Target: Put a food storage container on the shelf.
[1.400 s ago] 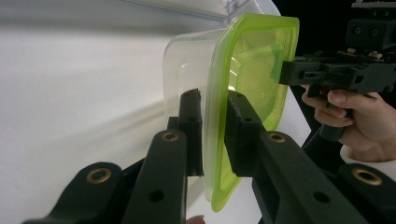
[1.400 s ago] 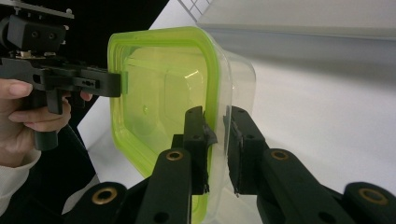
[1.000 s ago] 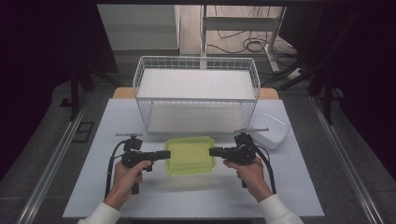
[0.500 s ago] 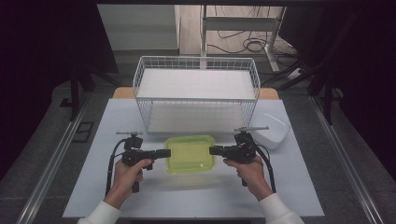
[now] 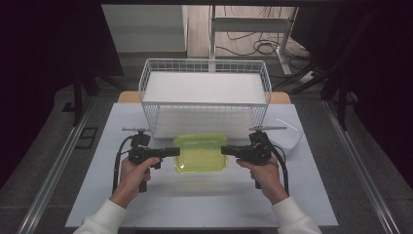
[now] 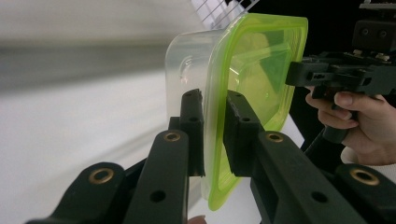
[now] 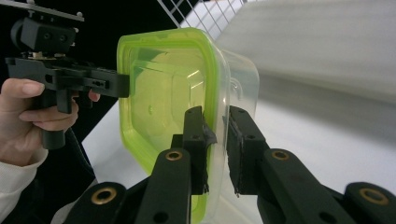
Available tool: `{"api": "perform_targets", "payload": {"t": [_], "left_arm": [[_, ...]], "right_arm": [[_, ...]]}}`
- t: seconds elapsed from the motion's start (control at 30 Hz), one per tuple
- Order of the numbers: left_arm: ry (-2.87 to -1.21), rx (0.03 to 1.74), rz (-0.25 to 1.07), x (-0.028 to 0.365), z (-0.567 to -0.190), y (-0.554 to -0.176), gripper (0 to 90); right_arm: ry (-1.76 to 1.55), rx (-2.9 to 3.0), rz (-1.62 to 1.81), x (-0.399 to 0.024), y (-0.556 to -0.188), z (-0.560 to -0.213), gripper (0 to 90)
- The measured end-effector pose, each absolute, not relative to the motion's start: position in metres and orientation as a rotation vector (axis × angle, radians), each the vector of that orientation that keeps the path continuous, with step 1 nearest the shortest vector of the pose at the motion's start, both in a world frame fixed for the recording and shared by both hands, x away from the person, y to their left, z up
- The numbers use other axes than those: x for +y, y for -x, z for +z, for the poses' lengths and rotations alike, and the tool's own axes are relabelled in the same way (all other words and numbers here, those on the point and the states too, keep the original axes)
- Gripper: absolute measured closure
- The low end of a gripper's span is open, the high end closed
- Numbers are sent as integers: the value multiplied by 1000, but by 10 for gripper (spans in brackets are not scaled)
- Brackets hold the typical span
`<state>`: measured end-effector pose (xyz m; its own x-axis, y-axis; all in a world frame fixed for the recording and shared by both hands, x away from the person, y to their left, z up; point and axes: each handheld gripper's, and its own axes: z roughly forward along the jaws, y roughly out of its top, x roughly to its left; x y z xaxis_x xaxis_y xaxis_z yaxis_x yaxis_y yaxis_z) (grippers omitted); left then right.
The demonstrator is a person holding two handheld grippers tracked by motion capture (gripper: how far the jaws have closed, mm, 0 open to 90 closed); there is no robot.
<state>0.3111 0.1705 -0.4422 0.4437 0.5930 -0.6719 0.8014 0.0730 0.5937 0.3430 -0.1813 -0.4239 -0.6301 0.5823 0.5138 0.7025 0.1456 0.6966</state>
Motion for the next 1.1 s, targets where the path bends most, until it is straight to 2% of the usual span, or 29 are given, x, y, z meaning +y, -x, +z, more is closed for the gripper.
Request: {"api": "perform_targets", "payload": {"t": [1.1], "left_arm": [[-1602, 1151, -134, 170, -355, -354, 798]], "right_arm": [[1208, -2317, -1690, -184, -375, -339, 777]]}}
